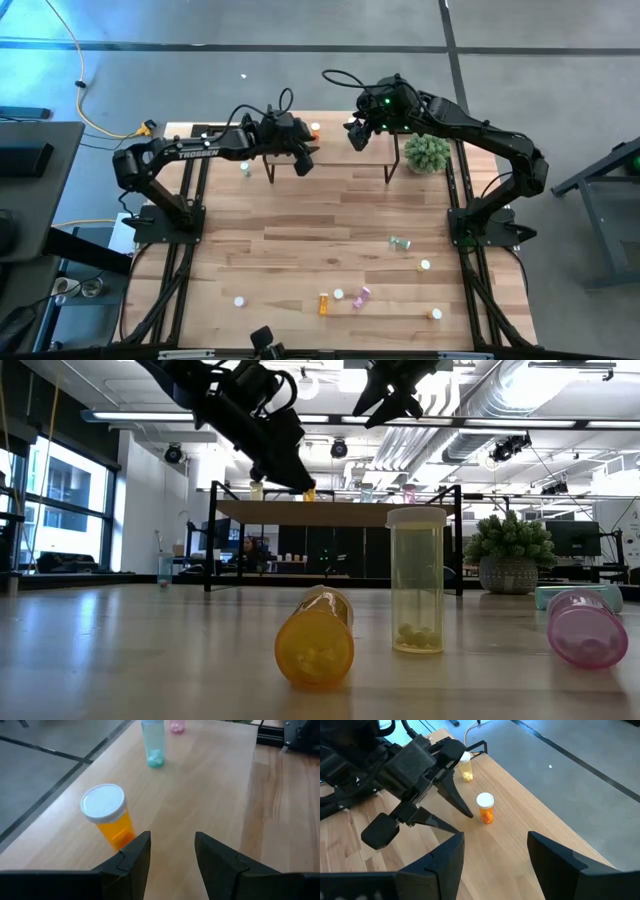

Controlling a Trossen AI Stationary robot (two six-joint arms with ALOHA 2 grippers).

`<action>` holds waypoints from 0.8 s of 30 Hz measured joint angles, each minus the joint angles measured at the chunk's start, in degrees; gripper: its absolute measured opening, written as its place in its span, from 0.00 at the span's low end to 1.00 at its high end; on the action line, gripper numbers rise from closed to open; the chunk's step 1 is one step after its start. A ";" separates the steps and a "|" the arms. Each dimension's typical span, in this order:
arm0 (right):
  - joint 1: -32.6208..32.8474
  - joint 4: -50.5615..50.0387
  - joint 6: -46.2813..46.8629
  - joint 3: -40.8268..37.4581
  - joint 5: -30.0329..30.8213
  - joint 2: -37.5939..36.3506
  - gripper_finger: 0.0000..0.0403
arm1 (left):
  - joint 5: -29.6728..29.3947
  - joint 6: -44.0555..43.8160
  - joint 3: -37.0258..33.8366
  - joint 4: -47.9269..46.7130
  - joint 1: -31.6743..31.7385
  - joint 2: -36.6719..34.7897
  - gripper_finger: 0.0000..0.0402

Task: Pick and place medicine bottles onto shelf by color
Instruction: Put the top orange pill bottle on the shelf

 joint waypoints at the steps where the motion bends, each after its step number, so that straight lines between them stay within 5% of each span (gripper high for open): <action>1: -0.01 0.00 0.00 0.00 0.00 0.00 0.52 | 0.34 0.00 0.00 -0.11 0.00 0.05 0.36; 24: -0.01 0.98 -0.04 0.00 0.92 0.00 0.52 | -0.32 -0.42 1.27 1.65 0.60 2.87 0.36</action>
